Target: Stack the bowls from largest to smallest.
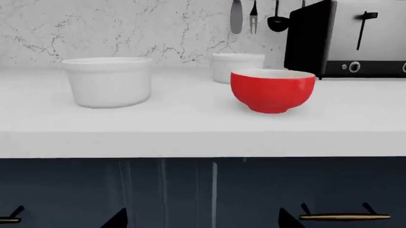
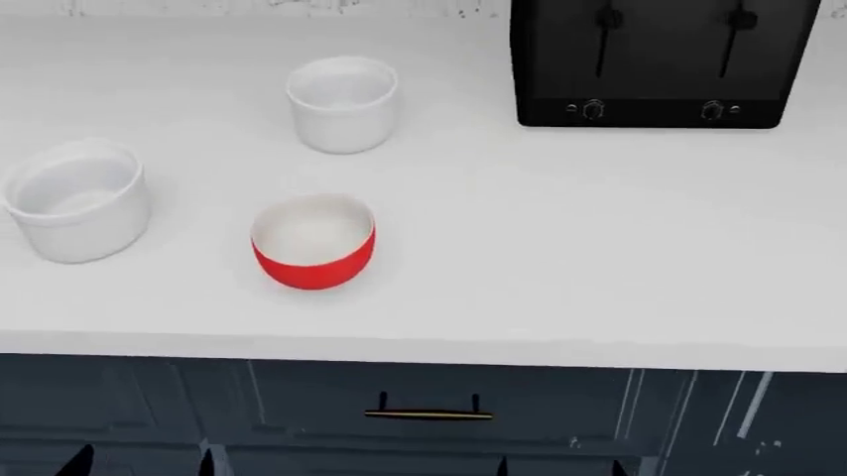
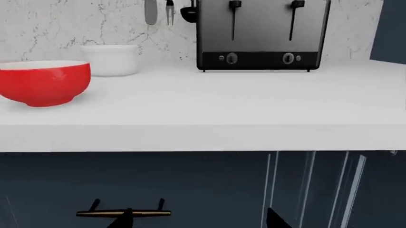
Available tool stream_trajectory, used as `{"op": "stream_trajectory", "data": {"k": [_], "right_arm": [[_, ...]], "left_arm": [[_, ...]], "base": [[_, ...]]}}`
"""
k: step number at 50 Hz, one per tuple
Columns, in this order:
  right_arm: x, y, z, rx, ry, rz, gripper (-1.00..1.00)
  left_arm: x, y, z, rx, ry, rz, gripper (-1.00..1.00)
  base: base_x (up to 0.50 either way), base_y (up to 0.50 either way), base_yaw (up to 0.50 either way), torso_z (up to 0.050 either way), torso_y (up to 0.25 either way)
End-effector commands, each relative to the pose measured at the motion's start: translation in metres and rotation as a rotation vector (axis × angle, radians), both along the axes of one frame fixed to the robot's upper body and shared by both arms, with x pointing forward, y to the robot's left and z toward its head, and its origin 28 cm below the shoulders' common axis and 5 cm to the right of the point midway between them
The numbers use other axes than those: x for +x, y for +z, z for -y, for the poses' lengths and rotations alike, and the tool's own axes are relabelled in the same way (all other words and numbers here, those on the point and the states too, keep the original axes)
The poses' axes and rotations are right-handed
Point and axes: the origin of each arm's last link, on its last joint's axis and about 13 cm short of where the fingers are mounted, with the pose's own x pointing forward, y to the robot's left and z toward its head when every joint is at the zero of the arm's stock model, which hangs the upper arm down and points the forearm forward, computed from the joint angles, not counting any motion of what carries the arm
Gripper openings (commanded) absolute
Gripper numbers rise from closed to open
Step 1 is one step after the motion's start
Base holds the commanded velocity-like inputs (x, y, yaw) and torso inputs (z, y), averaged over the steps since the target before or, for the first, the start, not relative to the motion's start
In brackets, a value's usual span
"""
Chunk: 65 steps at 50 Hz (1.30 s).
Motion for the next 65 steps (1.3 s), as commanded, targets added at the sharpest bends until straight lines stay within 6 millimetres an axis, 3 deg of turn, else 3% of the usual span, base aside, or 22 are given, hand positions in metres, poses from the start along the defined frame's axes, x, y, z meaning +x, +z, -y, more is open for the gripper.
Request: {"op": "stream_trajectory", "data": {"k": [1, 13, 36, 37, 38, 52, 55, 57, 59, 63, 65], "right_arm": [[0.0, 0.001, -0.001, 0.005, 0.003, 0.008, 1.0], [-0.001, 0.001, -0.001, 0.002, 0.003, 0.012, 1.0], [0.0, 0.001, -0.001, 0.014, 0.006, 0.0, 1.0], [0.006, -0.001, -0.01, 0.008, 0.09, -0.006, 1.0], [0.0, 0.001, -0.001, 0.014, 0.006, 0.0, 1.0], [0.001, 0.001, 0.001, 0.026, 0.0, -0.029, 1.0], [0.003, 0.014, 0.002, 0.03, 0.008, -0.039, 1.0], [0.005, 0.037, 0.003, 0.029, 0.001, -0.037, 1.0], [0.006, 0.071, 0.006, 0.025, -0.007, 0.025, 1.0], [0.004, 0.104, 0.015, -0.004, -0.018, 0.078, 1.0], [0.004, 0.115, 0.018, 0.017, -0.038, 0.09, 1.0]], "left_arm": [[0.001, 0.001, -0.001, 0.0, 0.008, 0.004, 1.0], [-0.004, 0.0, -0.003, -0.003, 0.021, -0.002, 1.0], [-0.001, -0.002, -0.002, 0.002, 0.023, -0.028, 1.0], [0.019, 0.005, 0.003, 0.034, -0.025, 0.084, 1.0], [-0.001, -0.002, -0.002, 0.005, 0.024, -0.035, 1.0], [0.003, -0.002, -0.002, 0.019, 0.032, -0.059, 1.0], [0.0, 0.016, -0.004, -0.049, 0.073, -0.008, 1.0], [-0.003, 0.031, -0.005, -0.039, 0.063, -0.039, 1.0], [-0.007, 0.058, -0.008, 0.002, 0.039, -0.079, 1.0], [-0.016, 0.108, -0.008, 0.044, 0.061, -0.062, 1.0], [-0.02, 0.122, -0.006, 0.05, 0.047, -0.057, 1.0]], "base": [[0.16, 0.5, 0.0, 0.0, 0.0], [0.14, 0.5, 0.0, 0.0, 0.0], [0.0, 0.11, 0.0, 0.0, 0.0], [0.0, 0.0, 0.0, 0.0, 0.0], [0.0, 0.0, 0.0, 0.0, 0.0], [0.0, 0.0, 0.0, 0.0, 0.0], [0.0, 0.0, 0.0, 0.0, 0.0], [0.0, 0.0, 0.0, 0.0, 0.0], [0.0, 0.0, 0.0, 0.0, 0.0], [0.0, 0.0, 0.0, 0.0, 0.0], [0.0, 0.0, 0.0, 0.0, 0.0]]}}
